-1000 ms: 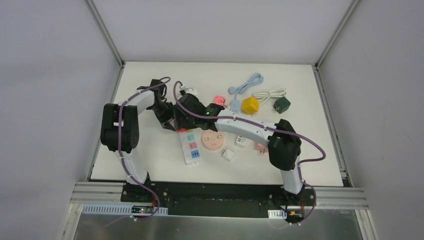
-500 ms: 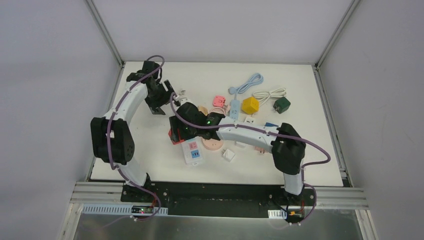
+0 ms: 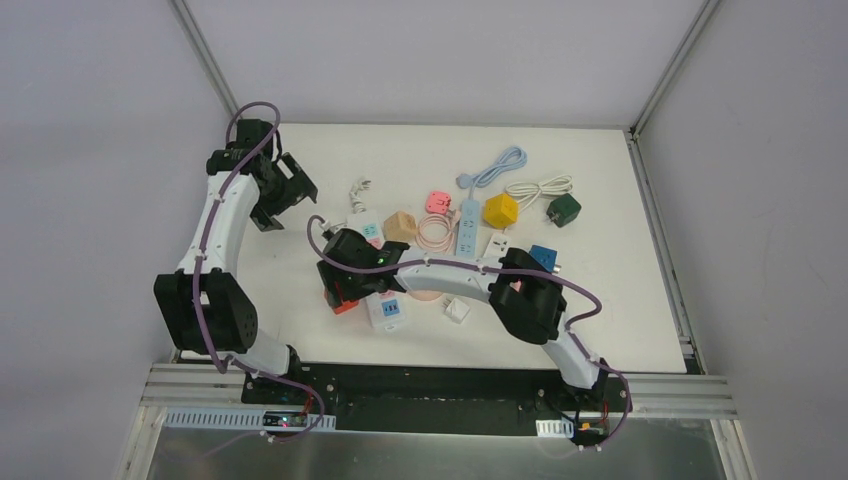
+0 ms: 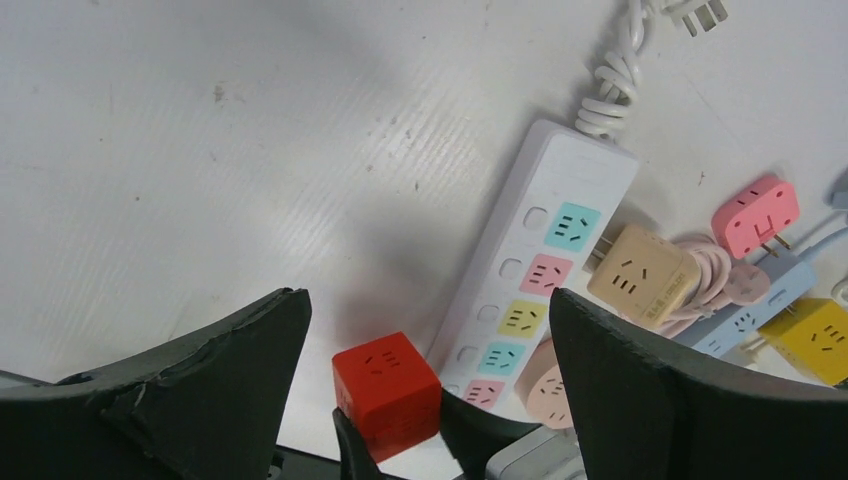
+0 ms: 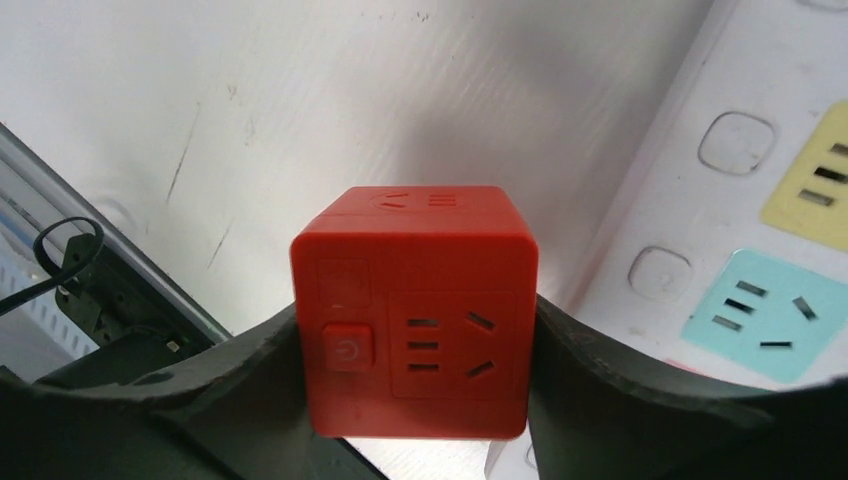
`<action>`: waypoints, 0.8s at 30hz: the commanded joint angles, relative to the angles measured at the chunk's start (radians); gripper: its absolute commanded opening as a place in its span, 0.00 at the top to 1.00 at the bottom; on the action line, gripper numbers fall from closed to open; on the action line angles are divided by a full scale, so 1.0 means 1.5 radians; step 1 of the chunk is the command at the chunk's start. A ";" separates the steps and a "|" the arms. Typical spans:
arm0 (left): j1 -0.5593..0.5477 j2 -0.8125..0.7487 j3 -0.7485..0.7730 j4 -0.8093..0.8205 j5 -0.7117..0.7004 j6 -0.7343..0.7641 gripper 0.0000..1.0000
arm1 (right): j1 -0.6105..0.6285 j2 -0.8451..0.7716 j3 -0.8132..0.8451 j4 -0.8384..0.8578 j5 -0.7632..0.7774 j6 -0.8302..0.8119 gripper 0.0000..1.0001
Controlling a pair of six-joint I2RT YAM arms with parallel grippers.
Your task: Pull the plug off the socket
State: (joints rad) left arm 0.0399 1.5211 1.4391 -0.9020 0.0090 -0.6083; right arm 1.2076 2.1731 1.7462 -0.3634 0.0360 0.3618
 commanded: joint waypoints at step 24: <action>-0.001 -0.243 -0.033 -0.018 0.158 0.091 0.01 | -0.025 -0.375 -0.171 -0.041 0.455 0.071 0.00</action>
State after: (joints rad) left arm 0.0402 1.2926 1.3994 -0.9215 0.1360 -0.5251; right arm 1.2011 1.8141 1.6016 -0.3759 0.4168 0.4084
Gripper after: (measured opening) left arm 0.987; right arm 0.995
